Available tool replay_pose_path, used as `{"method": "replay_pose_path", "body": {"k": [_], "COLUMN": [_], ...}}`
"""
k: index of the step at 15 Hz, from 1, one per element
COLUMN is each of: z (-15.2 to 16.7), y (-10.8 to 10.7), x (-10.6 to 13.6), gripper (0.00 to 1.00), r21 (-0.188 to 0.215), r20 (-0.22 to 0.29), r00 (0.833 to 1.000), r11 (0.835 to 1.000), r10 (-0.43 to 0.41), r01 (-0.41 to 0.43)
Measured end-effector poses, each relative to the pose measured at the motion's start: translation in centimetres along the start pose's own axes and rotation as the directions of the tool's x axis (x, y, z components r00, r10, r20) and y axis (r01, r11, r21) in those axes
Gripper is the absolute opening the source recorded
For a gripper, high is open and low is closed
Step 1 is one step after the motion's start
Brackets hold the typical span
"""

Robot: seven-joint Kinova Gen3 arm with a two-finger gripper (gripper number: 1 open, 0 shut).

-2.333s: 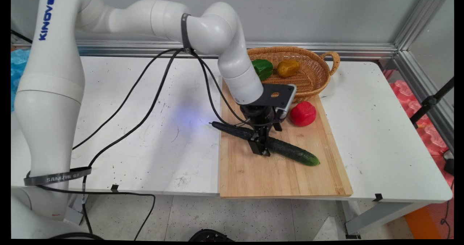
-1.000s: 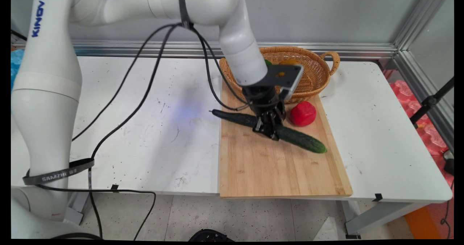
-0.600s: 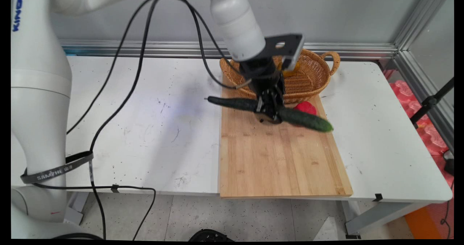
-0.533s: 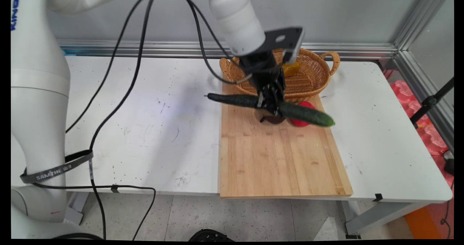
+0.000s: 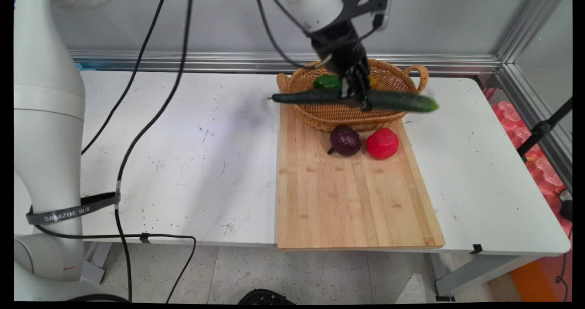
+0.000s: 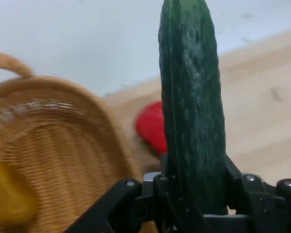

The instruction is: Place the picked object in the vegetable basket

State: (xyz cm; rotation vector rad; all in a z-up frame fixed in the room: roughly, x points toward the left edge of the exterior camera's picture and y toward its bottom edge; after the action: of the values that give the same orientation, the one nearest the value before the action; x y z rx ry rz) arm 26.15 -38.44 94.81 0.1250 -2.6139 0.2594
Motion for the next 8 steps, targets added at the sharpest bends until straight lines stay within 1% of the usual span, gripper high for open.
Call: {"method": "replay_pose_path", "body": {"k": [1,5,8], "z": [0.0,0.9,2.0], "y": [-0.6,-4.0,-5.6], "x": [0.1,1.2,1.5], "gripper": [0.0,0.0,0.0], "r21": [0.012,0.078,0.103], "r20": [-0.005,-0.041,-0.055], "r00": [1.0,0.997,0.994], "r11": [1.0,0.995,0.99], "r10": [-0.009,-0.067,-0.095], "r01": [0.009,0.07,0.1]}}
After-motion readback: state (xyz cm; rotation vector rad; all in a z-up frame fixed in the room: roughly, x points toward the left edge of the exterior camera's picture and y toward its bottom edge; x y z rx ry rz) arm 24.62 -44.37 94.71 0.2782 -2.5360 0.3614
